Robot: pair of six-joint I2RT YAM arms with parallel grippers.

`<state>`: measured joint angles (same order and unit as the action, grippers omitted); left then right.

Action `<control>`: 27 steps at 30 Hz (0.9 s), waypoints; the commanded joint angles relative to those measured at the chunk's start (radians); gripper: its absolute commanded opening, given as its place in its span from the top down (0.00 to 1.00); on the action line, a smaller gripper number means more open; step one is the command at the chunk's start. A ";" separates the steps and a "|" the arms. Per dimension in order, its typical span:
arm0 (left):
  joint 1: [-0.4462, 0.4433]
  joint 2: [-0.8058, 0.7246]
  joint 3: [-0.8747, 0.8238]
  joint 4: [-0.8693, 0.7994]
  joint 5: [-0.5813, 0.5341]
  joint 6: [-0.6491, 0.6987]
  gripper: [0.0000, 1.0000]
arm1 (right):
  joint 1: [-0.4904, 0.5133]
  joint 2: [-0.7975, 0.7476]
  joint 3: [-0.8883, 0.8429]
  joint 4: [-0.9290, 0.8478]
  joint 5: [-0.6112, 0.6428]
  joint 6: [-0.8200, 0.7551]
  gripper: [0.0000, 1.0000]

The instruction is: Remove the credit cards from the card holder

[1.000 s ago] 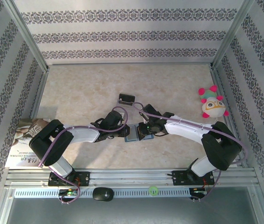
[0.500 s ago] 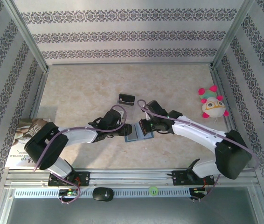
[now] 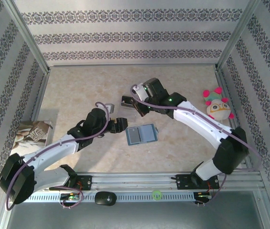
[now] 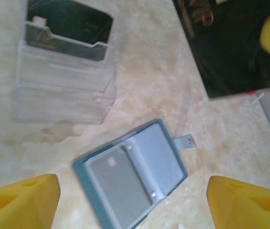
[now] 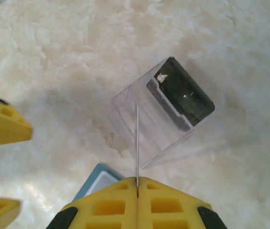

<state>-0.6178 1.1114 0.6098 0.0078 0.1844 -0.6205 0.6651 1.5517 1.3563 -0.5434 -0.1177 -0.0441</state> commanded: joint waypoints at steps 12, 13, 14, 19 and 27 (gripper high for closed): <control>0.032 -0.213 -0.060 -0.237 -0.133 0.019 0.00 | -0.044 0.410 0.512 -0.288 -0.050 -0.586 1.00; 0.033 -0.220 -0.060 -0.244 -0.143 0.019 0.00 | -0.044 0.426 0.531 -0.299 -0.047 -0.602 1.00; 0.034 -0.225 -0.062 -0.248 -0.148 0.020 0.00 | -0.043 0.446 0.551 -0.311 -0.042 -0.623 1.00; 0.049 -0.217 -0.048 -0.262 -0.159 0.034 0.00 | -0.051 0.500 0.601 -0.327 -0.026 -0.693 1.00; 0.077 -0.157 -0.038 -0.231 -0.151 0.033 0.00 | -0.065 0.599 0.661 -0.349 -0.046 -0.728 1.00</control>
<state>-0.5602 0.9398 0.5537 -0.2176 0.0402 -0.6052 0.6151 2.1086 1.9884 -0.8600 -0.1478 -0.7345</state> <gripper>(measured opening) 0.997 0.058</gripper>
